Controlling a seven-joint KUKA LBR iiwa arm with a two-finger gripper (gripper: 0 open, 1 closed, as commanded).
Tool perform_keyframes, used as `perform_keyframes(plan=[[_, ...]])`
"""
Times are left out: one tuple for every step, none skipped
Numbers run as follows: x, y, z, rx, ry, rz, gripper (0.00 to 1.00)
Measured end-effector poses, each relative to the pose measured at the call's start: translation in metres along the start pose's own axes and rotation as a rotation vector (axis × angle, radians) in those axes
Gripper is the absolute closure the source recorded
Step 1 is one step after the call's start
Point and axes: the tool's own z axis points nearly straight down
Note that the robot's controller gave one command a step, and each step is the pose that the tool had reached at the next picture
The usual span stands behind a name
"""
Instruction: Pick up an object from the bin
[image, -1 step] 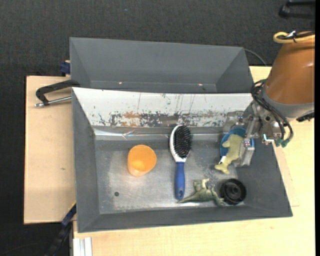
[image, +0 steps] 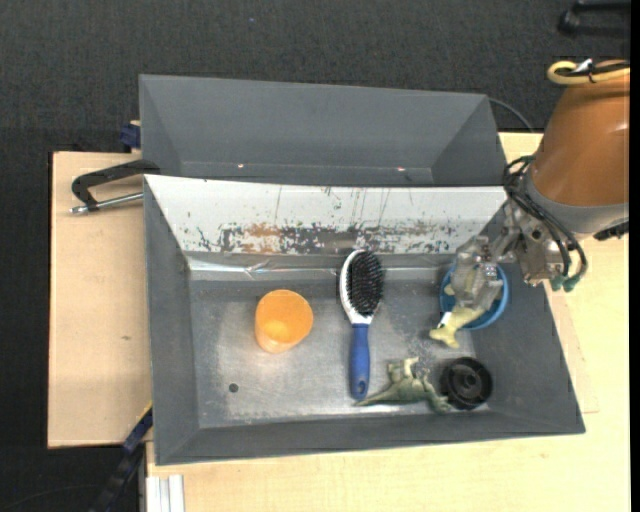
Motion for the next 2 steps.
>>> perform_keyframes(plan=[[0.0000, 0.0001, 0.0000, 0.000, 0.000, 0.000, 0.00], [0.0000, 0.0001, 0.0000, 0.000, 0.000, 0.000, 1.00]])
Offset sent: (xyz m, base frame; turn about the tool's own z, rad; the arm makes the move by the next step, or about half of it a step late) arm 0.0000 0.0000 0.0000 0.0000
